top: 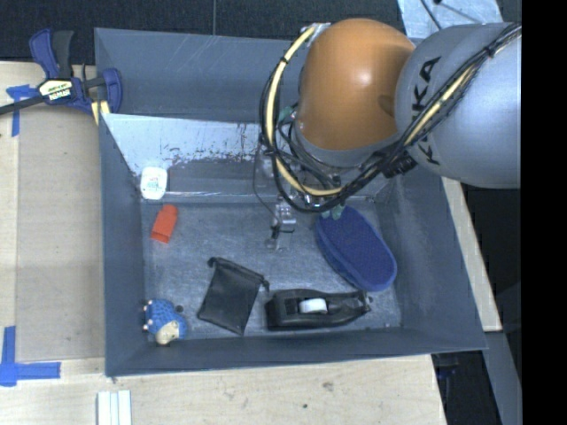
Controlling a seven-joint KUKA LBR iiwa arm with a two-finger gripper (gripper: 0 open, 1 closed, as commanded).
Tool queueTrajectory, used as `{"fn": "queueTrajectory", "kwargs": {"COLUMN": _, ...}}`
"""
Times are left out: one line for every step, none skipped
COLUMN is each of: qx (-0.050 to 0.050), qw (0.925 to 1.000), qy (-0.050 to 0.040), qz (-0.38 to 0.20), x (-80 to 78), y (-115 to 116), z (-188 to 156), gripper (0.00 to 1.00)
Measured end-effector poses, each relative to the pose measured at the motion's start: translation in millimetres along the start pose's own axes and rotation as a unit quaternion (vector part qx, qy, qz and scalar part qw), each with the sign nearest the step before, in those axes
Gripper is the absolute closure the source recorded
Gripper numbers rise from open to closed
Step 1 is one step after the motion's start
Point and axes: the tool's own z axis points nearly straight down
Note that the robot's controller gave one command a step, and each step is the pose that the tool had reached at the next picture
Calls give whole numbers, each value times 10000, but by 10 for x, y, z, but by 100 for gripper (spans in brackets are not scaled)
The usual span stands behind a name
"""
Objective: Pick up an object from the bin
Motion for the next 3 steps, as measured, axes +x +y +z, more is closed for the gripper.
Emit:
{"fn": "queueTrajectory", "kwargs": {"qx": -2, "qw": 9926, "qy": -2, "qz": -1216, "x": 437, "y": 365, "z": 1002, "gripper": 0}}
{"fn": "queueTrajectory", "kwargs": {"qx": 2, "qw": 9878, "qy": -12, "qz": -1557, "x": 439, "y": 367, "z": 1566, "gripper": 0}}
{"fn": "queueTrajectory", "kwargs": {"qx": -3, "qw": 9880, "qy": -42, "qz": -1547, "x": 420, "y": 371, "z": 1531, "gripper": 100}}
